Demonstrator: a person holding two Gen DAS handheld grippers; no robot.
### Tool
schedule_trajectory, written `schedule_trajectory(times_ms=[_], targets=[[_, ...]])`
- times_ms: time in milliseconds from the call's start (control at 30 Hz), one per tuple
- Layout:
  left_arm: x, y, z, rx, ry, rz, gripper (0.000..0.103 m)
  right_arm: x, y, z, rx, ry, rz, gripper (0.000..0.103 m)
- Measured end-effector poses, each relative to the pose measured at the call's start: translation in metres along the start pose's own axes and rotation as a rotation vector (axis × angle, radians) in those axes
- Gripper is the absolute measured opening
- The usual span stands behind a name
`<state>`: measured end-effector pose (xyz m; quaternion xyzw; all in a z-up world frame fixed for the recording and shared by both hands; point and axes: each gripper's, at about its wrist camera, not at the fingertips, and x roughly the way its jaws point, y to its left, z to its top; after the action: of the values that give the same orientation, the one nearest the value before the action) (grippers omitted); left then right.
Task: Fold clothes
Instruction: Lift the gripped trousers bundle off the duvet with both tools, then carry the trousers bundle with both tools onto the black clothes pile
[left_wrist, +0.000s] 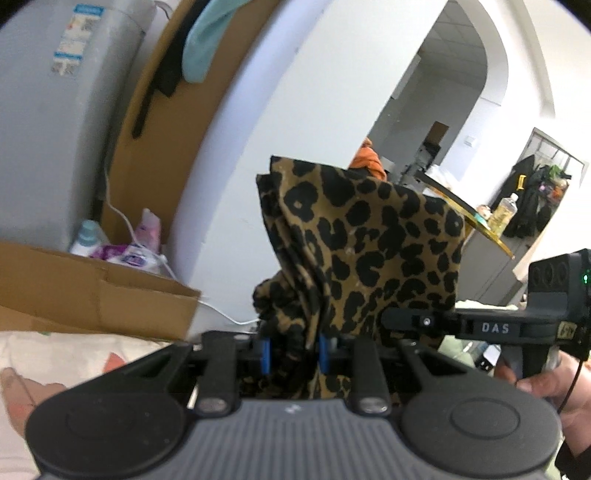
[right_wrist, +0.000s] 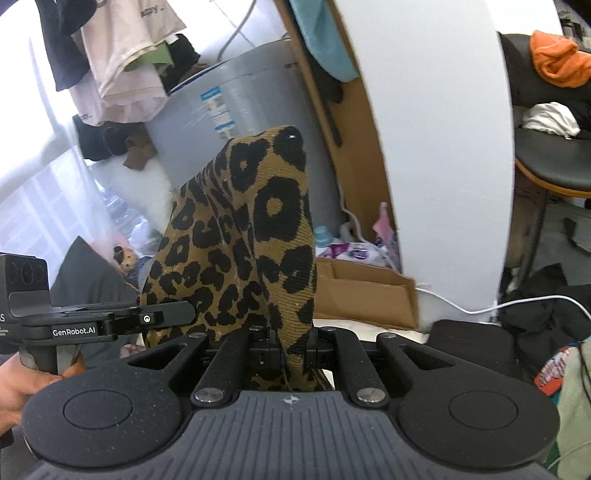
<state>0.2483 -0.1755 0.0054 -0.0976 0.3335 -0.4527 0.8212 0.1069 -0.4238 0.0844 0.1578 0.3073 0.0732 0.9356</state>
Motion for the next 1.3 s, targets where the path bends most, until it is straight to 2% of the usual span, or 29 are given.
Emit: schedule_trajectory(times_ms=[400, 600, 1067, 1300], targets=[[0.052, 0.015, -0.027, -0.028, 0.075, -0.026, 0.024, 0.023, -0.05, -0.026, 0.031, 0.021, -0.079, 0.005], [0.079, 0.021, -0.038, -0.041, 0.116, -0.041, 0.024, 0.04, -0.079, -0.04, 0.1, 0.026, -0.091, 0.005], [0.161, 0.035, -0.08, -0.101, 0.166, -0.127, 0.024, 0.082, -0.153, -0.073, 0.171, 0.085, -0.164, 0.005], [0.203, 0.042, -0.103, -0.132, 0.193, -0.175, 0.024, 0.083, -0.189, -0.097, 0.216, 0.081, -0.214, 0.005]])
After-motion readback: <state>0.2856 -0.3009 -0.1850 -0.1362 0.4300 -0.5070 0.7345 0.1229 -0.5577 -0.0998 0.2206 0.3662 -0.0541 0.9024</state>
